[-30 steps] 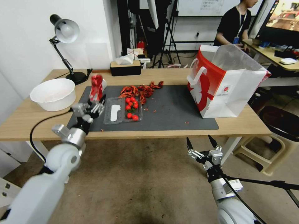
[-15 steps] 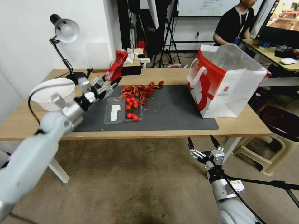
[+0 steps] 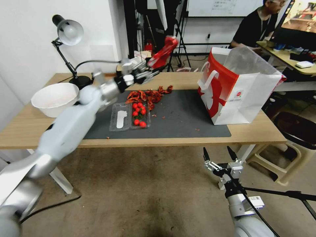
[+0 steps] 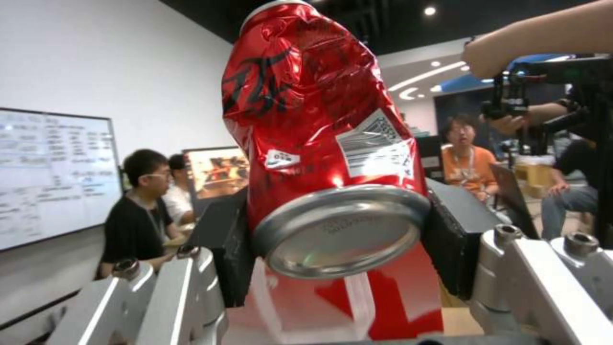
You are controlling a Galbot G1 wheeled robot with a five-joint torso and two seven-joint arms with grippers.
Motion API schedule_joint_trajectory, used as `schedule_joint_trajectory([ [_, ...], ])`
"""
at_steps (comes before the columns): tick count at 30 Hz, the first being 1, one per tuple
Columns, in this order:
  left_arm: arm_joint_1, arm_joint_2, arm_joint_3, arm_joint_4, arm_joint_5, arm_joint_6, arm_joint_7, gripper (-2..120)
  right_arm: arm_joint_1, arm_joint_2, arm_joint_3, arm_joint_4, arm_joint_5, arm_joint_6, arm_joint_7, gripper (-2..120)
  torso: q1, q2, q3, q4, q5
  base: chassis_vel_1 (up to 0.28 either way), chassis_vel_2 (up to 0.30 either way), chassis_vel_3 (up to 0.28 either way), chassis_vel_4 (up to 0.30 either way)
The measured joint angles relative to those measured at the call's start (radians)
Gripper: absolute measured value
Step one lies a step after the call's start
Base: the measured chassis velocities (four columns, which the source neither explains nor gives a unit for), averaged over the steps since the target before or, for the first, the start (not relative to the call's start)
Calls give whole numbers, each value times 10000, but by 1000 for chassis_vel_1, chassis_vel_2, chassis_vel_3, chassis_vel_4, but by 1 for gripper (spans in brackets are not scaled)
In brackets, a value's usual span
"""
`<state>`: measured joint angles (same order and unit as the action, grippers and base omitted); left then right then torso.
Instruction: Pick up the trash from the table and place it into the takeout bag.
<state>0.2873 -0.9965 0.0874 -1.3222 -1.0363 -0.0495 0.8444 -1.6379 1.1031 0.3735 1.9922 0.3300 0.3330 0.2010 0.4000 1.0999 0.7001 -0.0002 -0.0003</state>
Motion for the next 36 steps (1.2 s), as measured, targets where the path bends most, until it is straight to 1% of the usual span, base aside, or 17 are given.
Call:
schedule_joint_trajectory([
  [1,-363,-348,163,355,71,9,139,53,-64,30,62,36,-1,8,0,100,0,0,0,-1,-2,0,0,0,0],
  [3,-891,-912,355,955,266,15,412,53,-177,74,130,90,-5,26,-5,100,0,0,0,-1,16,0,0,0,0],
  [6,-1180,-1231,492,1305,364,27,577,53,-241,82,176,124,-7,39,-10,100,0,0,0,-1,2,0,0,0,0],
  [8,-1829,-1869,799,2047,455,18,776,53,-407,92,286,194,-23,72,-25,100,-1,1,-1,2,12,0,0,0,0],
  [9,-1829,-1869,799,2047,455,18,776,53,-407,92,286,194,-23,72,-25,100,-1,1,-1,2,12,0,0,0,0],
  [10,-2135,-2150,943,2461,497,7,836,53,-479,110,333,207,-46,96,-29,100,0,0,0,2,5,0,0,0,0],
  [12,-2770,-2789,1098,3414,666,-29,998,53,-602,157,353,219,-98,151,-33,100,0,0,-1,1,11,0,0,0,0],
  [13,-2770,-2789,1098,3414,666,-29,998,53,-602,157,353,219,-98,151,-33,100,0,0,-1,1,11,0,0,0,0],
  [15,-3392,-3470,1279,4389,886,-102,1052,53,-706,204,352,219,-176,247,-34,100,0,0,-1,3,6,0,0,0,0],
  [16,-3392,-3470,1279,4389,886,-102,1052,53,-706,204,352,219,-176,247,-34,100,0,0,-1,3,6,0,0,0,0],
  [19,-4232,-4296,1899,5581,1013,-227,1090,53,-750,223,349,151,-199,364,-39,100,1,0,0,2,6,0,0,0,0],
  [20,-4232,-4296,1899,5581,1013,-227,1090,53,-750,223,349,151,-199,364,-39,100,1,0,0,2,6,0,0,0,0],
  [22,-4633,-4664,2185,6122,1105,-216,1074,53,-674,180,268,88,-200,380,-46,100,0,0,-1,0,5,0,0,0,0],
  [23,-4633,-4664,2185,6122,1105,-216,1074,53,-674,180,268,88,-200,380,-46,100,0,0,-1,0,5,0,0,0,0],
  [27,-5194,-4989,2938,6381,1111,-35,861,53,-631,171,178,12,-223,426,-66,100,0,0,-1,4,4,0,0,0,0],
  [30,-5809,-5125,4140,6378,1305,105,502,53,-660,176,165,13,-258,439,-76,100,0,0,-1,3,4,0,0,0,0],
  [36,-6365,-5431,4804,6463,1688,461,35,53,-684,216,161,17,-300,467,-81,100,0,0,-2,1,6,0,0,0,0],
])
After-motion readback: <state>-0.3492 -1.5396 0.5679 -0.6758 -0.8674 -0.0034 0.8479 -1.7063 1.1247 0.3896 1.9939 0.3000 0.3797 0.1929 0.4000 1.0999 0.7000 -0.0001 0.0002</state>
